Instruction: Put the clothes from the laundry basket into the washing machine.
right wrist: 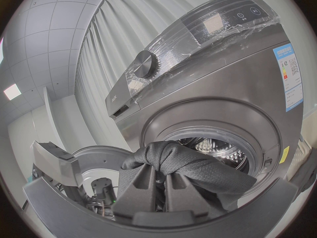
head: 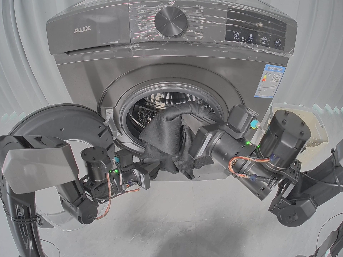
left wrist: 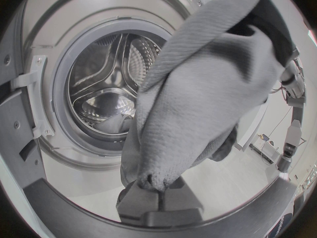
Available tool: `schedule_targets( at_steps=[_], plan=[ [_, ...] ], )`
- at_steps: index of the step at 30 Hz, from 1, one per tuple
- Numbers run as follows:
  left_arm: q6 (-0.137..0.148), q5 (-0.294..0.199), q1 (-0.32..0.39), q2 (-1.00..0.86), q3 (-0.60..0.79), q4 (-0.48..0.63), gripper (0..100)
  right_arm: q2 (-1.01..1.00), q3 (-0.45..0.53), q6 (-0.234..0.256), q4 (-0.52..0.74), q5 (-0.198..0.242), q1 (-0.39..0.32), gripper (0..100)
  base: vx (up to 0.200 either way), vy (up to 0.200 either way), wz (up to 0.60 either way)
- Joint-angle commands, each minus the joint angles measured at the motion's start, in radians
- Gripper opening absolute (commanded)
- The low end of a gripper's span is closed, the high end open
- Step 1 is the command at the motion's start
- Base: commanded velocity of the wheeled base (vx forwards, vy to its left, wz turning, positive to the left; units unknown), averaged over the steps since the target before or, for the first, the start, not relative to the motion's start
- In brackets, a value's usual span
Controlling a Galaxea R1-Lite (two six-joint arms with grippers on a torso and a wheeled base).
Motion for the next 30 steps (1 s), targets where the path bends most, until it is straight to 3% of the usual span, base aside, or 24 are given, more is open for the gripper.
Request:
schedule_targets(
  at_steps=[1,6,12,13,24,30],
  plan=[
    [0.009,-0.002,-0.016,-0.036,0.114,-0.06,0,0.034,0.0,-0.001,0.0,0.001,-0.032,0,0.0,0.0,0.0],
    [0.015,-0.013,-0.034,-0.151,0.249,-0.055,0,0.051,0.017,-0.001,0.002,-0.001,-0.048,0,0.0,0.0,0.0],
    [0.006,-0.011,-0.073,-0.235,0.284,-0.055,0,0.06,0.042,0.001,0.0,-0.001,-0.052,0,0.0,0.0,0.0],
    [0.003,-0.009,-0.088,-0.258,0.283,-0.055,0,0.062,0.045,0.001,0.002,-0.001,-0.061,100,0.0,0.0,0.0],
    [-0.005,-0.005,-0.093,-0.272,0.188,-0.055,0,0.062,0.195,-0.01,0.023,0.001,-0.065,100,0.0,0.0,0.0],
    [-0.015,-0.003,-0.085,-0.263,0.151,-0.055,0,0.057,0.23,-0.01,0.042,0.001,-0.065,100,0.0,0.0,0.0]
  ],
)
